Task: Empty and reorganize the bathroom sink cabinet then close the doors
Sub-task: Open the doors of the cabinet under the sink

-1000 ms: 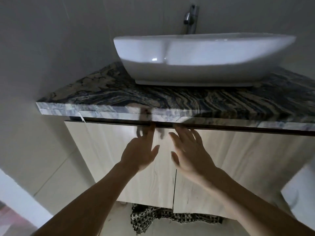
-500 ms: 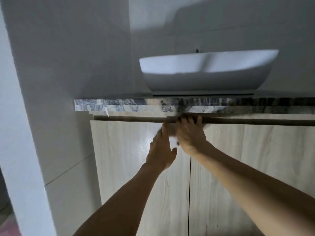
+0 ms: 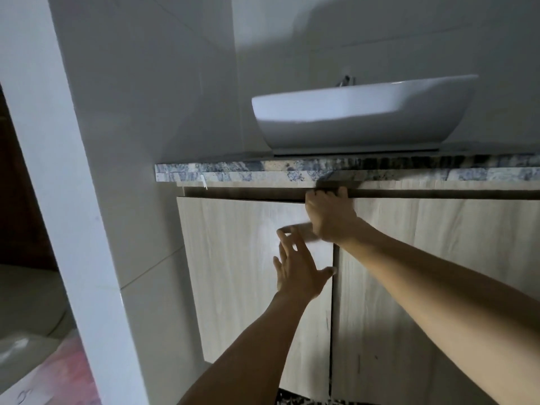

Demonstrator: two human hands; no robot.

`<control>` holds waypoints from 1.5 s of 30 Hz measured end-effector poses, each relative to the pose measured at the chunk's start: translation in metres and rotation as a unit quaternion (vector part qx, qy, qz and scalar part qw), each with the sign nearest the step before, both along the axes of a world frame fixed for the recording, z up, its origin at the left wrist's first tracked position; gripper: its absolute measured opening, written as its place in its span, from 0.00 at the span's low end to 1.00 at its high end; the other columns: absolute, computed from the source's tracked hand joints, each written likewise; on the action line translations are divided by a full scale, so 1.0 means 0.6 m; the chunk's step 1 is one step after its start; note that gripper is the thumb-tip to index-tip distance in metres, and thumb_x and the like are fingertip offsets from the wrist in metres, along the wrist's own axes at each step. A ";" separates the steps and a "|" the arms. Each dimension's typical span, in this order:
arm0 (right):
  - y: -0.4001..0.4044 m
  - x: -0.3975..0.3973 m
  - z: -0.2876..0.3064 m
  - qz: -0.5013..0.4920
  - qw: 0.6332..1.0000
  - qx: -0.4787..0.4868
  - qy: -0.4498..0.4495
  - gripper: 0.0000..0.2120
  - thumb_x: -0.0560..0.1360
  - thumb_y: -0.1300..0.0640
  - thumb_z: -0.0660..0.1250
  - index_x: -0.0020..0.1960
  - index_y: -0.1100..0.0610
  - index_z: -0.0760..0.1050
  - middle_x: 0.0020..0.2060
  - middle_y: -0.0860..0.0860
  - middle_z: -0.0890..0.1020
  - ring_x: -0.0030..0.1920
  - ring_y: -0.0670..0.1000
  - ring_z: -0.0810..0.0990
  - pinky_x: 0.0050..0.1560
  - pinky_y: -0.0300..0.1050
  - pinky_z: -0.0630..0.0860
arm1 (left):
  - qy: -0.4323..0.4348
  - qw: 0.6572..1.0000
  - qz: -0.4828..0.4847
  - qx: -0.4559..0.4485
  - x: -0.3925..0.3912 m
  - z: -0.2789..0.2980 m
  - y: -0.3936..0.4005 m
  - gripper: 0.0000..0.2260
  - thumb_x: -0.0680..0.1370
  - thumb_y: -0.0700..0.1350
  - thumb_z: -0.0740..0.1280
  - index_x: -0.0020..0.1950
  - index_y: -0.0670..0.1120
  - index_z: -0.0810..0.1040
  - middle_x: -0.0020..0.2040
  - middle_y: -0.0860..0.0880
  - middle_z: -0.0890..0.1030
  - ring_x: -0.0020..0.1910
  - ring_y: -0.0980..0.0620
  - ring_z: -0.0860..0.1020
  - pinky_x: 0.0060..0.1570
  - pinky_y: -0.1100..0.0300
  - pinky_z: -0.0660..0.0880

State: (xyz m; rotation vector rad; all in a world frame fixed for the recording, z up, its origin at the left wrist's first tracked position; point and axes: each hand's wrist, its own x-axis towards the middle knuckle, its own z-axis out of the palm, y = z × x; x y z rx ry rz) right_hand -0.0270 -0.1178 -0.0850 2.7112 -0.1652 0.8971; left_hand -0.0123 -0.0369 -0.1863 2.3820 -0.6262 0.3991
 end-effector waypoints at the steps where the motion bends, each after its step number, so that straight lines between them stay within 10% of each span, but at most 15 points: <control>1: 0.004 -0.007 -0.001 0.009 1.000 0.007 0.001 0.09 0.76 0.55 0.63 0.54 0.58 0.71 0.50 0.53 0.81 0.52 0.56 0.79 0.59 0.53 0.63 | 0.007 1.000 0.005 -0.006 -0.008 0.000 0.002 0.51 0.70 0.63 0.70 0.77 0.45 0.40 0.77 0.41 0.40 0.77 0.40 0.52 0.73 0.40 0.55; 14: 0.164 -0.134 0.011 0.240 0.954 0.177 -0.002 0.10 0.76 0.53 0.62 0.41 0.58 0.74 0.34 0.51 0.77 0.36 0.54 0.77 0.40 0.45 0.71 | -0.026 0.995 0.016 -0.090 -0.109 -0.032 0.174 0.51 0.72 0.60 0.69 0.77 0.46 0.32 0.78 0.48 0.35 0.77 0.50 0.35 0.75 0.55 0.41; 21: 0.264 -0.177 0.023 0.333 0.914 0.212 0.098 0.17 0.74 0.49 0.67 0.31 0.57 0.70 0.26 0.49 0.74 0.26 0.46 0.72 0.26 0.33 0.64 | -0.028 0.990 -0.062 -0.121 -0.135 -0.008 0.337 0.48 0.65 0.61 0.70 0.76 0.62 0.42 0.75 0.66 0.50 0.73 0.61 0.54 0.69 0.62 0.58; 27: 0.362 -0.145 -0.011 0.454 0.864 0.210 0.060 0.17 0.76 0.47 0.65 0.52 0.61 0.77 0.43 0.53 0.81 0.41 0.50 0.79 0.44 0.47 0.76 | 0.016 0.993 0.004 -0.113 -0.144 -0.001 0.466 0.38 0.68 0.47 0.72 0.75 0.54 0.60 0.70 0.54 0.72 0.66 0.56 0.70 0.63 0.60 0.69; 32: 0.443 -0.109 -0.027 0.489 0.852 0.176 0.061 0.21 0.77 0.45 0.63 0.66 0.55 0.71 0.59 0.51 0.77 0.50 0.52 0.80 0.49 0.47 0.77 | 0.014 0.983 0.111 -0.148 -0.145 -0.006 0.552 0.11 0.73 0.40 0.72 0.48 0.53 0.75 0.36 0.55 0.81 0.39 0.59 0.79 0.41 0.61 0.72; 35: 0.492 -0.093 -0.028 0.466 0.865 0.149 0.107 0.28 0.77 0.47 0.63 0.73 0.54 0.61 0.67 0.52 0.71 0.61 0.57 0.76 0.56 0.52 0.76 | -0.012 0.972 0.180 -0.149 -0.140 -0.009 0.586 0.13 0.73 0.47 0.71 0.55 0.44 0.77 0.41 0.44 0.80 0.41 0.44 0.79 0.39 0.58 0.72; 38: 0.520 -0.085 -0.028 0.446 0.870 0.144 0.156 0.31 0.76 0.52 0.64 0.75 0.51 0.55 0.72 0.50 0.64 0.62 0.58 0.75 0.55 0.54 0.76 | -0.041 0.961 0.225 -0.156 -0.134 -0.013 0.603 0.23 0.69 0.56 0.66 0.53 0.38 0.76 0.37 0.46 0.77 0.34 0.50 0.74 0.33 0.65 0.68; 45: 0.482 -0.082 -0.035 0.406 0.873 0.171 0.210 0.36 0.76 0.56 0.65 0.77 0.50 0.48 0.74 0.52 0.60 0.67 0.58 0.71 0.63 0.54 0.72 | -0.054 0.920 0.308 -0.235 -0.126 -0.012 0.588 0.21 0.74 0.38 0.68 0.64 0.39 0.65 0.57 0.39 0.78 0.54 0.37 0.78 0.51 0.52 0.74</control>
